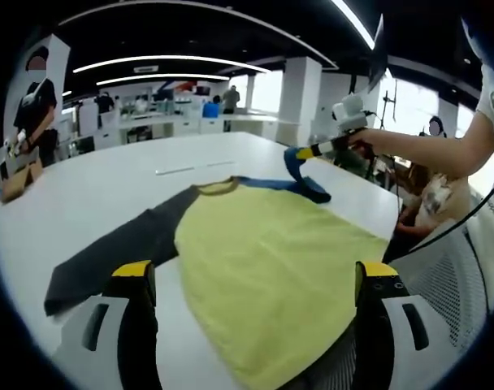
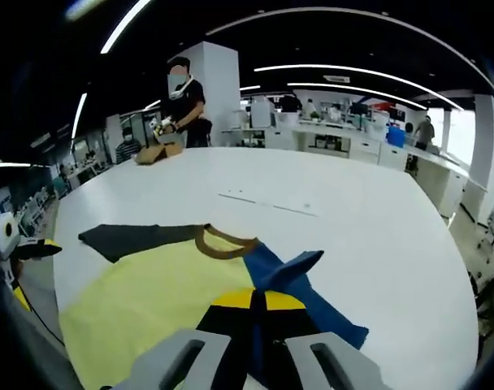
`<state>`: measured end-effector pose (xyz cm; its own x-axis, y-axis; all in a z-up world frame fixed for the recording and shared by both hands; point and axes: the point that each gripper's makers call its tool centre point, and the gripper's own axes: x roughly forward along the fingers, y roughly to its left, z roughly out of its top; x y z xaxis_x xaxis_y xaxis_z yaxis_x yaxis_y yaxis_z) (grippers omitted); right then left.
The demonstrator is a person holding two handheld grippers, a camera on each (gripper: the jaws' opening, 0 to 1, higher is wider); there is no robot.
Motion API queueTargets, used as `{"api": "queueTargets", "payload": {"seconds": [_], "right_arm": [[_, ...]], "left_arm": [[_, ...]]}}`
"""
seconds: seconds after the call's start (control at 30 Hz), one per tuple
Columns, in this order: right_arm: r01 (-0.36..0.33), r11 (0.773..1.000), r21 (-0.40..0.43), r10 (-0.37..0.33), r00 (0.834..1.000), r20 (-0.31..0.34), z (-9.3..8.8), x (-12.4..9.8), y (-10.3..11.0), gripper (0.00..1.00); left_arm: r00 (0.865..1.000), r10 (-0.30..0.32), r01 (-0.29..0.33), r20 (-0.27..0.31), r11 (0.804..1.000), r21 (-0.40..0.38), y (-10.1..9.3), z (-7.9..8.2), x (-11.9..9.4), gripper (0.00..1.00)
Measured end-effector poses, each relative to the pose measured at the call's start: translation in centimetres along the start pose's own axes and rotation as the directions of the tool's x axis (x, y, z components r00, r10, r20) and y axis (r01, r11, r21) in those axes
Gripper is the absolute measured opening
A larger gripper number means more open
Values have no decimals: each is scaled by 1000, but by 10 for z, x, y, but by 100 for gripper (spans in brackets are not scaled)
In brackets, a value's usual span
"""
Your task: Fold the garment on the visible template until the final outline fits inside the template.
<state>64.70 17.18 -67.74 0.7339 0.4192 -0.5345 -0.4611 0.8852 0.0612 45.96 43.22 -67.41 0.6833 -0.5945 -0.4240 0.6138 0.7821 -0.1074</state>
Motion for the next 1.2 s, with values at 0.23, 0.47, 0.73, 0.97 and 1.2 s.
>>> {"api": "queueTargets", "payload": {"seconds": [0.23,0.47,0.73,0.97,1.2], "right_arm": [[-25,1000,-11,25,1000,9,10,7,14,0],[-44,999,-15,45,999,14,15,14,26,0],[-71,997,-20,71,997,15,21,22,40,0],[-94,995,-31,95,995,14,26,30,53,0],[-113,993,-42,113,994,6,28,37,64,0]], "left_arm": [[1000,-2,2,-1,1000,0,0,-1,0,99],[1000,-4,4,-3,1000,1,0,-2,0,99],[1000,-7,7,-4,1000,0,-2,-3,-1,99],[1000,-6,6,-4,1000,-1,-2,-4,-1,99],[1000,-2,2,-2,1000,-4,0,-4,-2,99]]}}
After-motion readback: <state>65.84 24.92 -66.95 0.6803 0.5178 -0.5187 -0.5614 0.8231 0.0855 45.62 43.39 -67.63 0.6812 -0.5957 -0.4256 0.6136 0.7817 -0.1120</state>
